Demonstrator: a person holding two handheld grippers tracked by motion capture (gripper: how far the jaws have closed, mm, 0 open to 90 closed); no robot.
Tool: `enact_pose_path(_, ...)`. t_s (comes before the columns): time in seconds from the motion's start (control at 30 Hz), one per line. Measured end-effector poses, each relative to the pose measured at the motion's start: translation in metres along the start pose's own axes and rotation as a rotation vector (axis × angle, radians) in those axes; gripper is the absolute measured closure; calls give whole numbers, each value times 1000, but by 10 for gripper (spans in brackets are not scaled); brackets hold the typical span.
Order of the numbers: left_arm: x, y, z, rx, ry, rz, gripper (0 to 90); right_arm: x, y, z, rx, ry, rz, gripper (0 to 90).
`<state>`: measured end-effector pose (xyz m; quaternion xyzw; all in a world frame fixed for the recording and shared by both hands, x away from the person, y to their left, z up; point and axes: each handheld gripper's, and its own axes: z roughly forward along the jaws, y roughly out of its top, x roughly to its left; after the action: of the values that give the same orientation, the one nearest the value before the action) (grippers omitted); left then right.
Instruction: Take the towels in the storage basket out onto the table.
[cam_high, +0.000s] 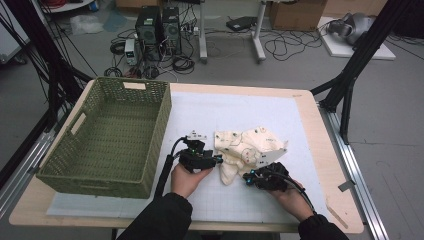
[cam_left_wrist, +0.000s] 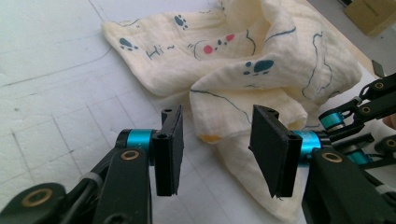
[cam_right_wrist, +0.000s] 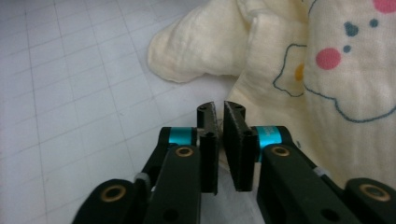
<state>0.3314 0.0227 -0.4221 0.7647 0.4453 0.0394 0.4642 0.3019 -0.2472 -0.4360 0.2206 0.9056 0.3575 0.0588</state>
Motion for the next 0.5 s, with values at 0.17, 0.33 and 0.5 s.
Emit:
enact_pose_path(0.17,0,0,-1,-4,1,-1,522,0,-2,-9,-13,13,-3,878)
enact_pose_path(0.33,2,0,-2,-11,1,-8,519,-2,-11,-35,-58,7,14,878)
enact_pose_path(0.5,0,0,-2,-9,-8,-6,519,-5,-28,-58,-61,-22,32,879)
